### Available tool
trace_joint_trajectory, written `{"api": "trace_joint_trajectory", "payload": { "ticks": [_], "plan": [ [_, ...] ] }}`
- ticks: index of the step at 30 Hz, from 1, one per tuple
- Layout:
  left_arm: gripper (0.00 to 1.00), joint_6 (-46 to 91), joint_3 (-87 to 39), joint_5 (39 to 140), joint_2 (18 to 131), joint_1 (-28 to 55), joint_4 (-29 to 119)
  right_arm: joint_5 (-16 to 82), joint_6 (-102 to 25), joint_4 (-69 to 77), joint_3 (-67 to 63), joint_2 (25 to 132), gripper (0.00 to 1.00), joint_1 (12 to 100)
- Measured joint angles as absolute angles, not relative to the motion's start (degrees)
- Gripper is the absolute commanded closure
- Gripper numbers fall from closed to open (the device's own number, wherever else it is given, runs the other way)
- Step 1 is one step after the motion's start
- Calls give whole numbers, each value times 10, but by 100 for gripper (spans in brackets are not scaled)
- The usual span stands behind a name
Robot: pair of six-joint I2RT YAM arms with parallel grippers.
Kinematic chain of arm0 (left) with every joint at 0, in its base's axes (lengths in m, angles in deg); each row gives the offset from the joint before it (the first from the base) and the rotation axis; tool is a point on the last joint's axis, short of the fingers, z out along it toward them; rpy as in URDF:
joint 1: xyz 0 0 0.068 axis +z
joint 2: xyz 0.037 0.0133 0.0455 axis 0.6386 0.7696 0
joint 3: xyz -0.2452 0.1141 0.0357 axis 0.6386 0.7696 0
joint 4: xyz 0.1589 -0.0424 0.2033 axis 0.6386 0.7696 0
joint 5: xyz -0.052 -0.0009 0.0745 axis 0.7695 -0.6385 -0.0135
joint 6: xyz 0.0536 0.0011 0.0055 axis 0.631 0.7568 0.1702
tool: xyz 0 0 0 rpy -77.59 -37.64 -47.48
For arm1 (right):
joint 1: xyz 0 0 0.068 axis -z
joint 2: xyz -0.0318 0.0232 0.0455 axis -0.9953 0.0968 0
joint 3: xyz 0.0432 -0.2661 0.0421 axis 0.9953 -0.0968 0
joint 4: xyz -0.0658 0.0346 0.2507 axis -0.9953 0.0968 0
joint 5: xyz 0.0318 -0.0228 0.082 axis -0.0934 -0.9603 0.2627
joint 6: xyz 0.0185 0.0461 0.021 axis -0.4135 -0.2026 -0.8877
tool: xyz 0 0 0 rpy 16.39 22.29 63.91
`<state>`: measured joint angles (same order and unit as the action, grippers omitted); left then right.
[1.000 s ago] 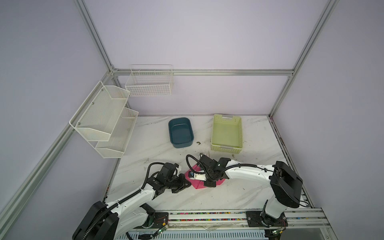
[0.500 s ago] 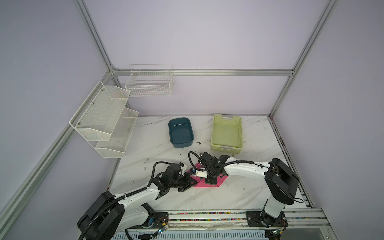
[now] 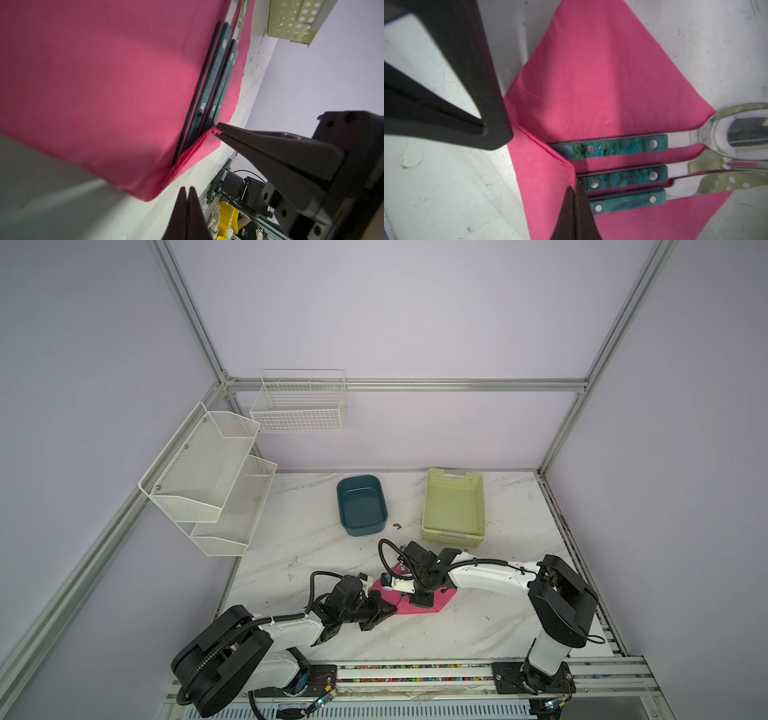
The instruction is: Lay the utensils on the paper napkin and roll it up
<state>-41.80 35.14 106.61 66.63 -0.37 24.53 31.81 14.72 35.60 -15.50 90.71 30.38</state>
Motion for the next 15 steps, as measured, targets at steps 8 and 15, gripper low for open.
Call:
{"api": "trace_joint_trajectory", "payload": {
  "ticks": [8, 15],
  "plan": [
    [100, -444, 354, 1066, 716, -5, 175, 321, 147, 356, -155, 907, 100, 305],
    [100, -448, 354, 1065, 738, -5, 162, 324, 147, 356, -155, 907, 100, 306]
  ]
}}
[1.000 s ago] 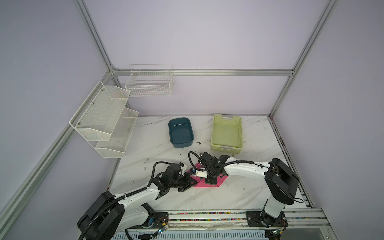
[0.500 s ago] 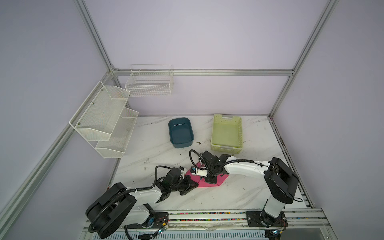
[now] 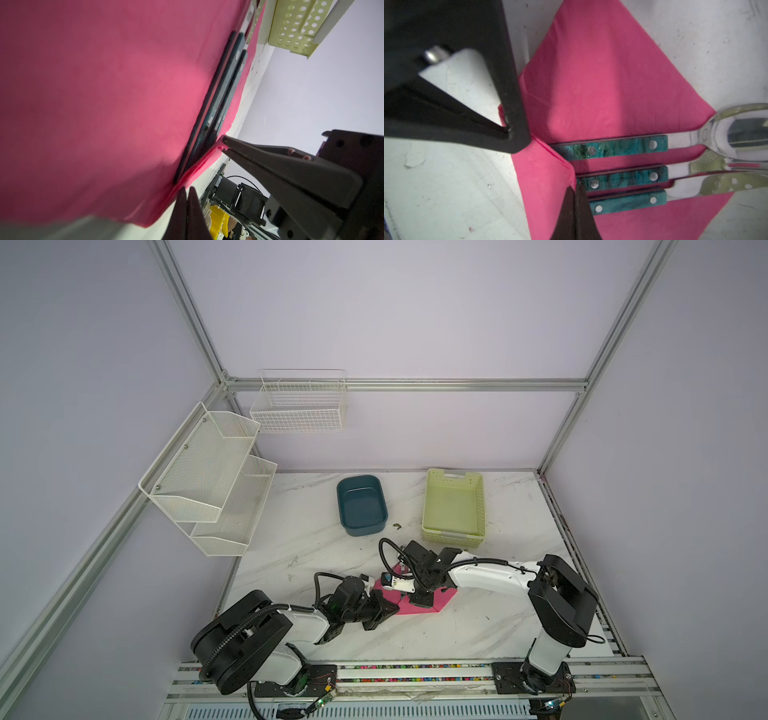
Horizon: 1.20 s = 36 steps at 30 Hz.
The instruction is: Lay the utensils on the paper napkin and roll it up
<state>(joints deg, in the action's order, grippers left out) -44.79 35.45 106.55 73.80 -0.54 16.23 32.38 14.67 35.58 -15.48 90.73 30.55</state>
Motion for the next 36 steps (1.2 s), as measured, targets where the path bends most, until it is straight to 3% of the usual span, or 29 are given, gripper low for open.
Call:
{"api": "trace_joint_trajectory", "payload": {
  "ticks": [7, 11, 18, 22, 27, 36],
  "plan": [
    [100, -449, 354, 1068, 765, -5, 147, 325, 146, 356, -155, 908, 100, 306],
    [100, -449, 354, 1069, 770, -5, 142, 324, 144, 356, -155, 908, 83, 308],
    [100, -449, 354, 1069, 770, -5, 142, 315, 110, 354, -150, 896, 65, 308],
    [100, -449, 354, 1068, 767, -5, 146, 296, 41, 343, -148, 854, 65, 308],
    [100, -448, 354, 1066, 758, -5, 160, 272, -119, 321, -150, 789, 73, 309],
    [100, -443, 353, 1066, 755, -5, 169, 319, -474, 222, -313, 622, 81, 319]
  ]
}}
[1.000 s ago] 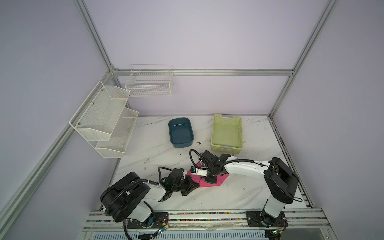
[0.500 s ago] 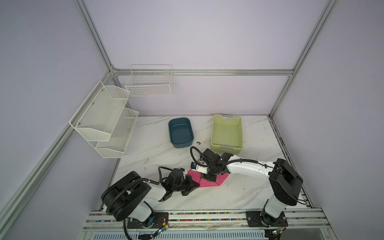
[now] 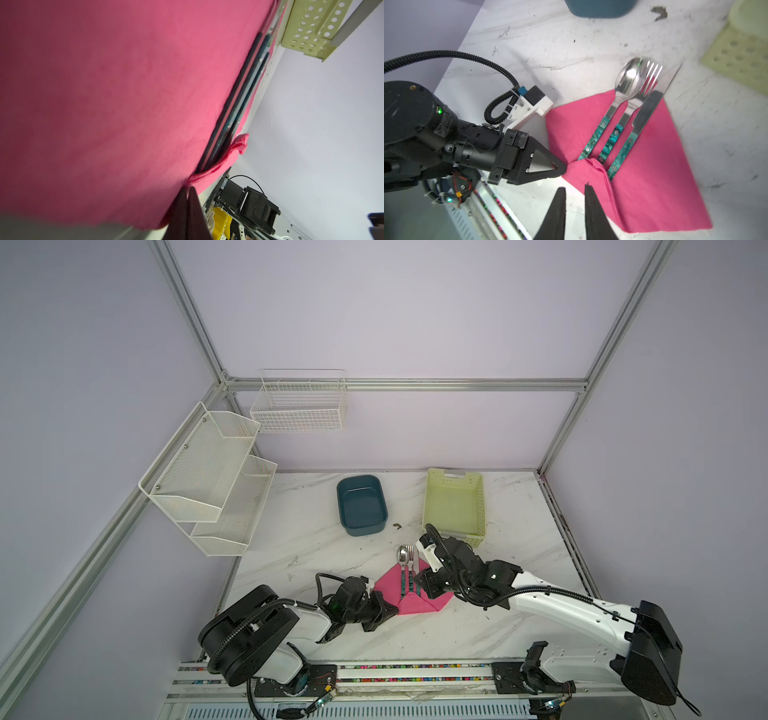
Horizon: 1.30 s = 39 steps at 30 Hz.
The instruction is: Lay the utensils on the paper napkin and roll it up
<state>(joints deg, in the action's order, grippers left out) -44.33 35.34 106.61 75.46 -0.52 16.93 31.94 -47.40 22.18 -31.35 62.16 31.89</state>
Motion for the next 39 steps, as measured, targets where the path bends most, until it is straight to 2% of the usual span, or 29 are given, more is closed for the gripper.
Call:
{"api": "trace_joint_trajectory", "payload": {
  "ticks": [7, 13, 24, 39],
  "plan": [
    [100, -443, 353, 1066, 751, -5, 177, 401, -625, 136, -450, 579, 79, 348],
    [100, -443, 353, 1066, 751, -5, 177, 456, -676, 74, -488, 590, 80, 368],
    [100, -443, 352, 1066, 749, -5, 183, 490, -696, 11, -512, 676, 86, 378],
    [100, -434, 334, 1062, 722, -5, 248, 482, -697, -9, -517, 725, 95, 399]
  ]
}}
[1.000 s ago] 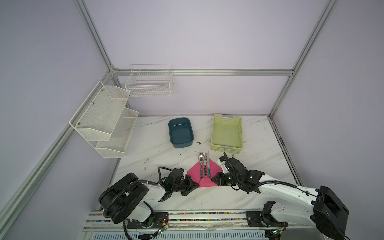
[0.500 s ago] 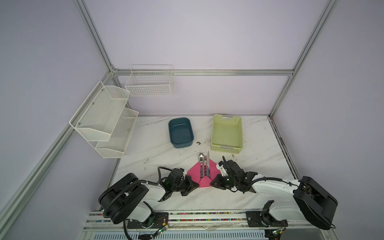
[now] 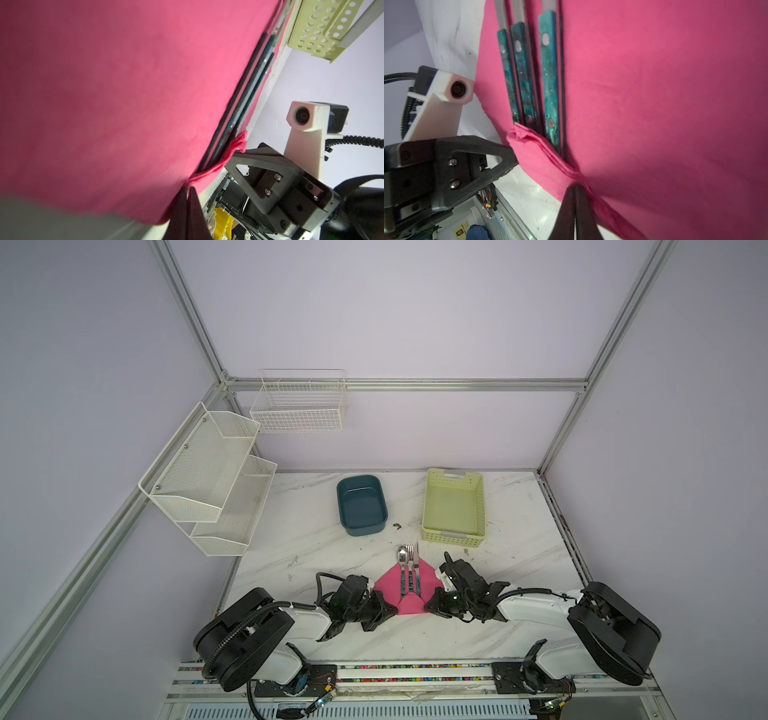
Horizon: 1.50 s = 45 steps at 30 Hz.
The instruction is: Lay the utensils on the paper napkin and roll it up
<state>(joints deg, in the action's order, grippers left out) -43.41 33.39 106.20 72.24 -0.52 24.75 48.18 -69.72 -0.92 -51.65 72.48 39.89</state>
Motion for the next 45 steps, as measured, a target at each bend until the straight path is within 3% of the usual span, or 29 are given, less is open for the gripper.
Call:
{"api": "trace_joint_trajectory", "payload": {
  "ticks": [14, 34, 45],
  "plan": [
    [100, -321, 208, 1043, 647, -5, 507, 484, -716, -17, -517, 729, 100, 402],
    [100, -238, 90, 1079, 815, -36, 540, 486, -748, -52, -535, 725, 100, 404],
    [100, -232, 74, 1080, 840, -36, 540, 489, -752, -41, -535, 713, 90, 404]
  ]
}}
